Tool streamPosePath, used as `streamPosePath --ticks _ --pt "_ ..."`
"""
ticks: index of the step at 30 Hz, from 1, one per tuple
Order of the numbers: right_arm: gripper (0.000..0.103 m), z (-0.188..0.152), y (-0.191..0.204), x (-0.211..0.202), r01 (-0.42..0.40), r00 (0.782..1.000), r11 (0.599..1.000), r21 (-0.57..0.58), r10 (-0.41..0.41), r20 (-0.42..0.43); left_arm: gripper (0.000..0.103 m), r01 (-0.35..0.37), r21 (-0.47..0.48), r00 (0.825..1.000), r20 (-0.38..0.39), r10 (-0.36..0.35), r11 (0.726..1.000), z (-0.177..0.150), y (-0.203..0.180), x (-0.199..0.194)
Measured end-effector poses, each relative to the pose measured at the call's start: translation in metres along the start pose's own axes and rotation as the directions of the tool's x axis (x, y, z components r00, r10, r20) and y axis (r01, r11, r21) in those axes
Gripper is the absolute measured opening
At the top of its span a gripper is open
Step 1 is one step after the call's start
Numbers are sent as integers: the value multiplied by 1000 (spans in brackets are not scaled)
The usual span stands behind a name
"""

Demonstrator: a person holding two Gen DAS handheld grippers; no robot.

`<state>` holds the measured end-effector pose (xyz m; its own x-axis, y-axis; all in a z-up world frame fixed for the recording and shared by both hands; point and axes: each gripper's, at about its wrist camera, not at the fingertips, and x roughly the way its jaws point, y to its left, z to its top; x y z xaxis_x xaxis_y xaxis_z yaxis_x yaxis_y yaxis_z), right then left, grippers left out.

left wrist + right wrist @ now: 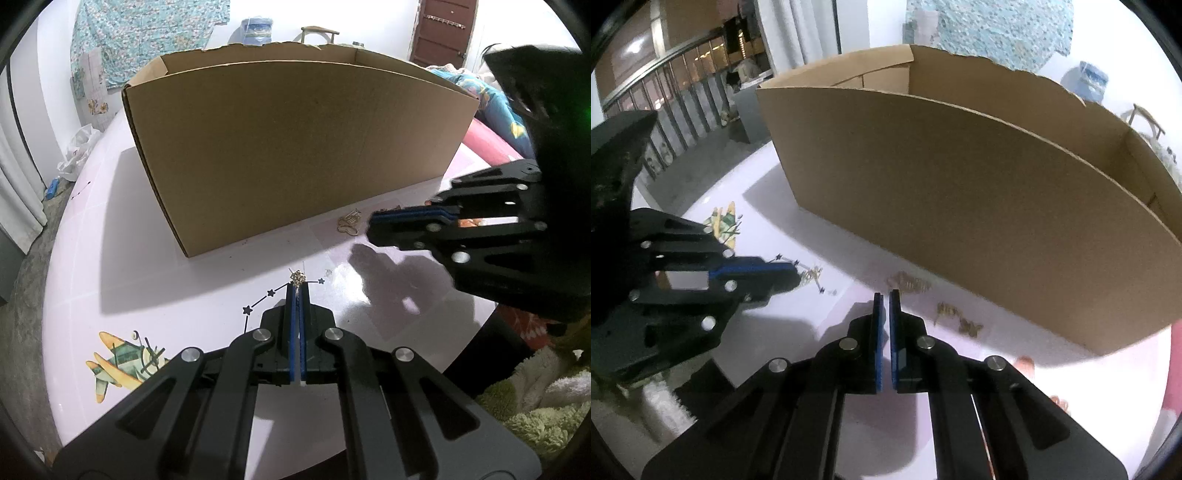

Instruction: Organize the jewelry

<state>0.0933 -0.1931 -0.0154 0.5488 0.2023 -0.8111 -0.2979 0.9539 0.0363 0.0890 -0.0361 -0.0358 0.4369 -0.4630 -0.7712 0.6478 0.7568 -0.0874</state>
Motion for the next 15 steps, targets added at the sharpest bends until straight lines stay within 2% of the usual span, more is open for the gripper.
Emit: streamPosePath --ticks 4,9,15 --pt "5 -4 -9 0 -27 999 998 54 28 -21 1 1 1 1000 0 -1 1000 0 0 0" --pt "26 -2 -12 2 -25 1000 995 92 25 3 1 -1 3 1000 -2 1 1000 -1 0 -1" --pt "26 6 -12 17 -22 1000 997 74 22 -6 1 0 5 1000 -1 0 1000 -1 0 -1"
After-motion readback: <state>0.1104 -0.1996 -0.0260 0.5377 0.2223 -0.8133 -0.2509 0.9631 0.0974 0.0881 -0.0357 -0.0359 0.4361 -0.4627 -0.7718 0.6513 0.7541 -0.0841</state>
